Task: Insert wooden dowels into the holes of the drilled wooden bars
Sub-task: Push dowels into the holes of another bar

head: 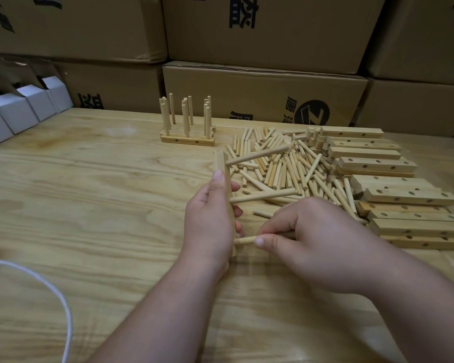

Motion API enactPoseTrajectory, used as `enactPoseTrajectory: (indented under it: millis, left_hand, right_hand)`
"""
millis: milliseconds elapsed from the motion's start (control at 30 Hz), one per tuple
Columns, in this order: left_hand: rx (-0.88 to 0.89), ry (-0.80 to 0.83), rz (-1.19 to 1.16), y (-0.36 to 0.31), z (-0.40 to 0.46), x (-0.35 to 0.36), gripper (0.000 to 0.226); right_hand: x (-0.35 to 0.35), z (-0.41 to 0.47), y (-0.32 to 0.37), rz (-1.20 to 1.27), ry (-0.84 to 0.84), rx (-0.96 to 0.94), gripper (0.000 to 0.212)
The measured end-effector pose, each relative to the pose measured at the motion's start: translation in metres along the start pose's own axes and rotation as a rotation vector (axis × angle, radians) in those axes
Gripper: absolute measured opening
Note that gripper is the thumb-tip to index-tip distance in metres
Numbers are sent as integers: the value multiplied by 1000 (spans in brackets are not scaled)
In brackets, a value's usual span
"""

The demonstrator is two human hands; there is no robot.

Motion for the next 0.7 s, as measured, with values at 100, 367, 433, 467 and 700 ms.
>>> enactPoseTrajectory:
  millis: [100, 367, 433, 467, 700]
  left_hand:
    - [-10, -3, 3, 0, 0, -1, 46]
    - [-30, 22, 6, -1, 1, -1, 47]
    - [-22, 15, 0, 0, 1, -1, 47]
    - [-23, 14, -6, 0, 1, -1, 47]
    - [-51, 79, -3, 2, 4, -1, 46]
  right_hand:
    - [0, 1, 1, 6, -10, 2, 19]
    - [2, 0, 1, -2, 0, 1, 26]
    - [2, 0, 3, -3, -8, -5, 27]
    - [3, 0, 3, -6, -5, -5, 28]
    - [3, 0, 2, 15, 24, 0, 24]
Point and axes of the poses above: each hand's wrist, its own z-axis towards the middle knuckle, its own x-axis out of the palm, y = z × x, the point moved 3 cm from there along z, towards the middle knuckle, and after that the axes turned 15 degrees about z, right-handed, at the moved point
